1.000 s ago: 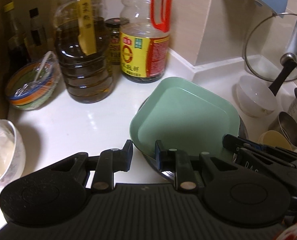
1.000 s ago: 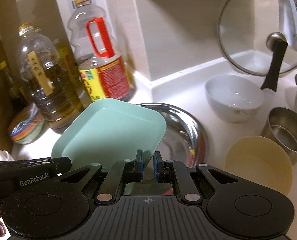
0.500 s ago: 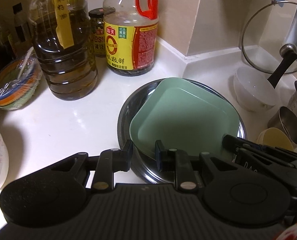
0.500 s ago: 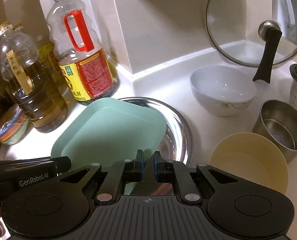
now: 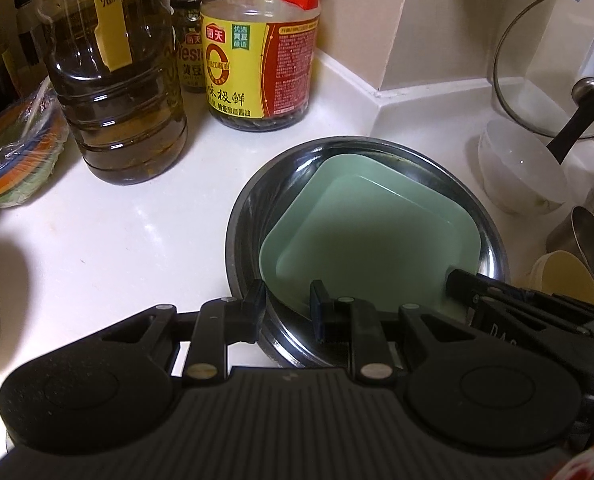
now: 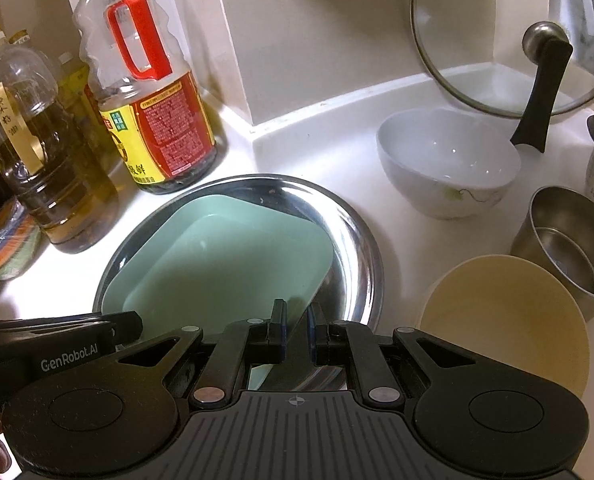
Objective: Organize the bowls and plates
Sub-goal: 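Carry the green plate over the large steel plate and lower it in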
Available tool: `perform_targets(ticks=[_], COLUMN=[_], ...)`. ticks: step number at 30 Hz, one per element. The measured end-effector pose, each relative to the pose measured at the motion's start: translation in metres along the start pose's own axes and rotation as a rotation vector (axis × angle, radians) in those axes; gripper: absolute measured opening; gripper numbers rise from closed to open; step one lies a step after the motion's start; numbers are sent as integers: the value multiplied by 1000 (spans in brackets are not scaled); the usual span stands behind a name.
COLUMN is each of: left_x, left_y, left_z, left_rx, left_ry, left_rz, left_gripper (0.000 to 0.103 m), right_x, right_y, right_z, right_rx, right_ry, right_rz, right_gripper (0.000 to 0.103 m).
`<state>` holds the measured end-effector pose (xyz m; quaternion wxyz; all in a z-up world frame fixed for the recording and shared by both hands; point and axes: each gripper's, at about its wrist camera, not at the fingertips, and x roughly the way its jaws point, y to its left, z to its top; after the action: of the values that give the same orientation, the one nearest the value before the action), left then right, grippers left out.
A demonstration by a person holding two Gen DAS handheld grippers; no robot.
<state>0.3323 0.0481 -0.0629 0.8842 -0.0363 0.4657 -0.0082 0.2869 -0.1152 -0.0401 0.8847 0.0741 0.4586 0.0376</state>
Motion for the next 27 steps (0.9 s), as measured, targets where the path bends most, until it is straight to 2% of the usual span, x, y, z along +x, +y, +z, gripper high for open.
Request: perform_targets(ticks=[27], left_x=[9], left_y=[-3], left_z=[2], left_rx=[13], left_ry=[17], left_rz=[-5], left_gripper=[23], right_x=[10], right_y=[-1], right_z=[1], right_rx=[8], right_ry=[36], right_rz=[-27], right_gripper=[10])
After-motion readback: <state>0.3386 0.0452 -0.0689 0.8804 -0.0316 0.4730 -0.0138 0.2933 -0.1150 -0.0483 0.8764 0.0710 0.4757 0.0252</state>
